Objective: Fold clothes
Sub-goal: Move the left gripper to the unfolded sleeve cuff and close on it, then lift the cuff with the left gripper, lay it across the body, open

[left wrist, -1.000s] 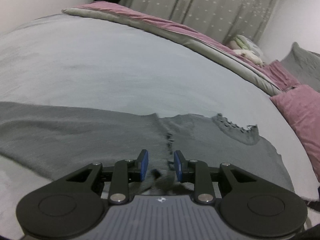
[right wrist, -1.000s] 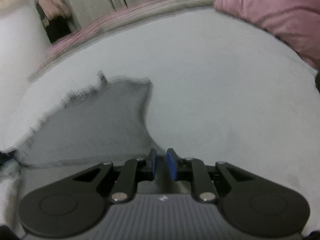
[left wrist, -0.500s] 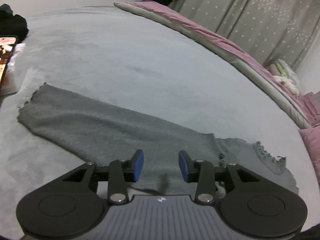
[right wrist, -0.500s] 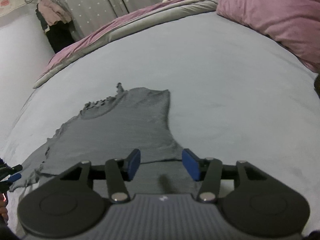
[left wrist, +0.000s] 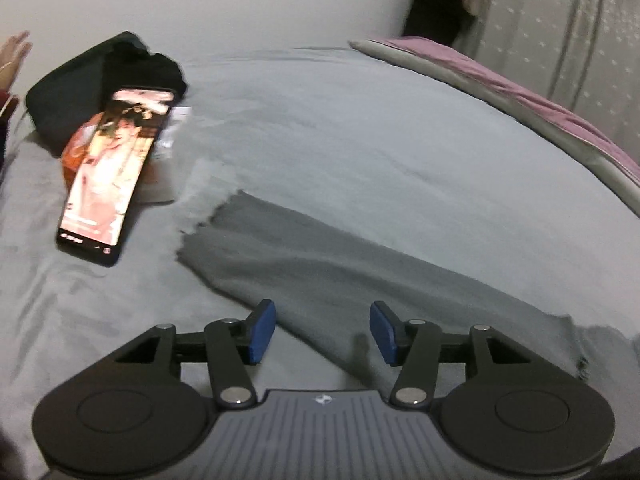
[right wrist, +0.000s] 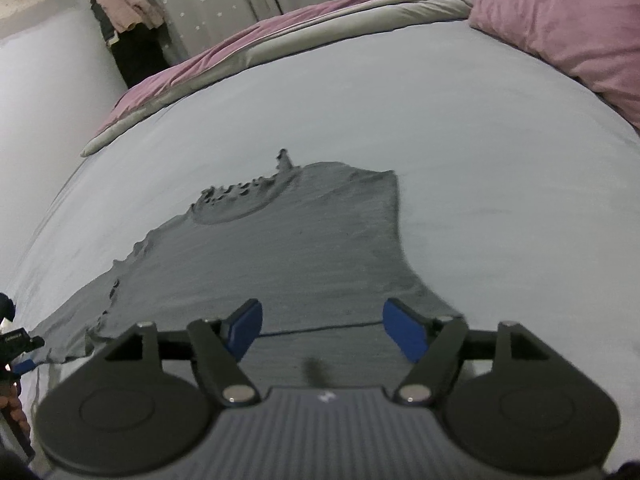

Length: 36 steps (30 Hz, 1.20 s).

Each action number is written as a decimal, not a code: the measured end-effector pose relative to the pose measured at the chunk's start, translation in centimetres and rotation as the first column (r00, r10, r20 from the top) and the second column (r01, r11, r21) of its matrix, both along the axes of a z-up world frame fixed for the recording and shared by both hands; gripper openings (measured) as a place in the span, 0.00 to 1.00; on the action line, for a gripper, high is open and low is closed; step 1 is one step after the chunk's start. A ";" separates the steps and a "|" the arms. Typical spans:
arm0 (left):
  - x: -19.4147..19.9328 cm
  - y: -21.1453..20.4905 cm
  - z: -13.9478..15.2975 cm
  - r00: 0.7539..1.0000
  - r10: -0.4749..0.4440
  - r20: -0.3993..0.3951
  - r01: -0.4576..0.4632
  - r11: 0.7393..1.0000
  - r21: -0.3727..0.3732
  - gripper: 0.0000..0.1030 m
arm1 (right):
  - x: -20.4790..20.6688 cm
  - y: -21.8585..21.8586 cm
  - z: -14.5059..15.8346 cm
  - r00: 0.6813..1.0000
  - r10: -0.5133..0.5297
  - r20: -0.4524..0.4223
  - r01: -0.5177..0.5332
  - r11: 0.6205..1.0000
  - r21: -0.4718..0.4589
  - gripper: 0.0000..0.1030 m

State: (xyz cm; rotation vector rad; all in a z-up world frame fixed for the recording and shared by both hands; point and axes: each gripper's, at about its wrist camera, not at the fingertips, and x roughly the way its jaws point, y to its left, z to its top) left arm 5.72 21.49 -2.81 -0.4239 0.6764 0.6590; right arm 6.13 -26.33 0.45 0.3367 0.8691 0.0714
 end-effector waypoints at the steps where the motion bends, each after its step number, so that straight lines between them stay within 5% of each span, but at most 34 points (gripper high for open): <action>1: -0.1 0.3 -0.2 1.000 0.008 0.000 -0.008 1.000 -0.006 0.50 | 0.1 0.3 0.0 1.000 0.005 0.001 -0.005 1.000 -0.001 0.69; 20: 0.8 3.9 -3.0 0.983 0.152 0.106 -0.153 0.988 0.004 0.49 | 1.0 3.2 -0.7 0.998 0.056 -0.016 -0.057 0.998 -0.020 0.71; 30: 0.3 4.9 -3.2 0.957 0.201 0.207 -0.194 0.979 -0.054 0.05 | 1.0 3.2 -1.0 0.998 0.059 -0.024 -0.059 0.998 -0.023 0.71; 36: -0.1 4.5 -1.8 0.936 0.170 0.307 -0.150 0.985 -0.086 0.02 | 0.9 3.2 -0.8 0.998 0.060 -0.018 -0.060 0.998 -0.018 0.71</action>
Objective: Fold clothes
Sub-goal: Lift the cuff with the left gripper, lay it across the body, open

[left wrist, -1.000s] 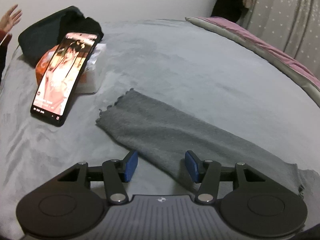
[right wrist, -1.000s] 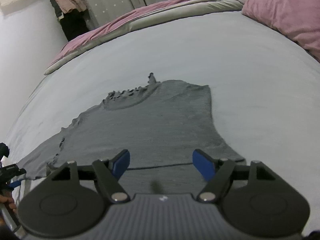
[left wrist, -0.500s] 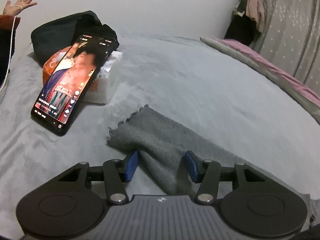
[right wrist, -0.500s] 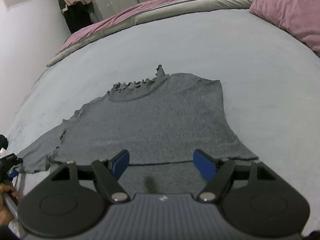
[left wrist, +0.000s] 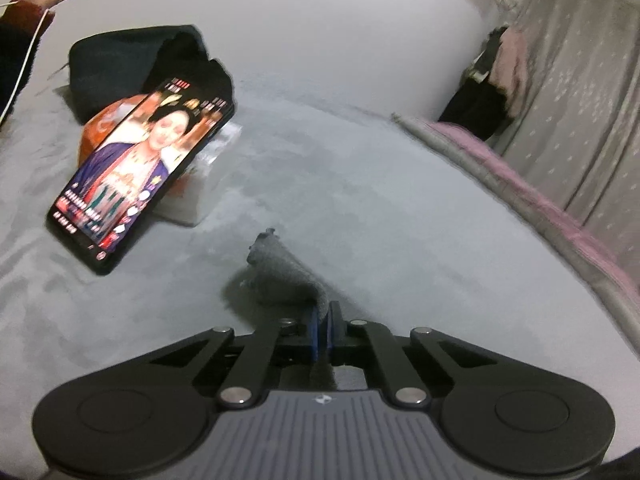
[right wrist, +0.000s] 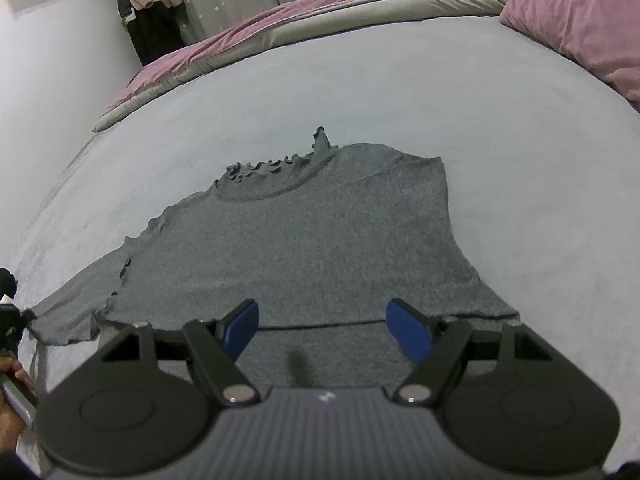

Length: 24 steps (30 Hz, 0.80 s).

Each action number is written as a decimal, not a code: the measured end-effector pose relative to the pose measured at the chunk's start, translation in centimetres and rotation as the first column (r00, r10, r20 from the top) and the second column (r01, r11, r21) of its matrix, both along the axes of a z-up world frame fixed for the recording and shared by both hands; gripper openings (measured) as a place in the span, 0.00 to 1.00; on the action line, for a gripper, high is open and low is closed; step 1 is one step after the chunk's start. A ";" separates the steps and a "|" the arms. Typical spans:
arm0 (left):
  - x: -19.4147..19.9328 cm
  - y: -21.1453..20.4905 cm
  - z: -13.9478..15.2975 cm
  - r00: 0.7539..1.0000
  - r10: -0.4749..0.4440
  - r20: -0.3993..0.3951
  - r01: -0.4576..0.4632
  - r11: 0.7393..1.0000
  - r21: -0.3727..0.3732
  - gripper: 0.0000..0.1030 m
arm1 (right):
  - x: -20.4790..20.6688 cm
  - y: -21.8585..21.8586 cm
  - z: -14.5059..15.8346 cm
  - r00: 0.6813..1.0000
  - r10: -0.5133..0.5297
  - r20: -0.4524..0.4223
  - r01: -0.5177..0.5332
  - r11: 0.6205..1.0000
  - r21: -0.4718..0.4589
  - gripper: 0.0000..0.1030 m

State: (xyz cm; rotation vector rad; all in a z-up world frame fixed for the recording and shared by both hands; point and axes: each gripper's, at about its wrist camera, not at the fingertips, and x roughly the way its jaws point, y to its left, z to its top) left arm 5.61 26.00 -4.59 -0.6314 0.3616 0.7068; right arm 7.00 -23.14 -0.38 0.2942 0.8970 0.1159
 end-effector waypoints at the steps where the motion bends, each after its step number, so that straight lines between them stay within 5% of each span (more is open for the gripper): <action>1: -0.1 -0.1 0.3 1.000 -0.011 0.024 0.011 1.000 -0.004 0.02 | 0.0 0.0 0.0 1.000 0.001 0.001 -0.001 1.000 0.001 0.71; 10: 0.1 -2.7 3.6 0.971 -0.129 0.201 0.135 0.991 -0.020 0.02 | -0.2 0.2 0.6 1.000 0.006 0.014 -0.007 1.000 0.017 0.71; 24: 1.1 -9.3 6.5 0.885 -0.337 0.322 0.358 0.934 -0.005 0.02 | -0.6 0.2 1.5 0.999 0.006 0.037 -0.009 0.998 0.069 0.72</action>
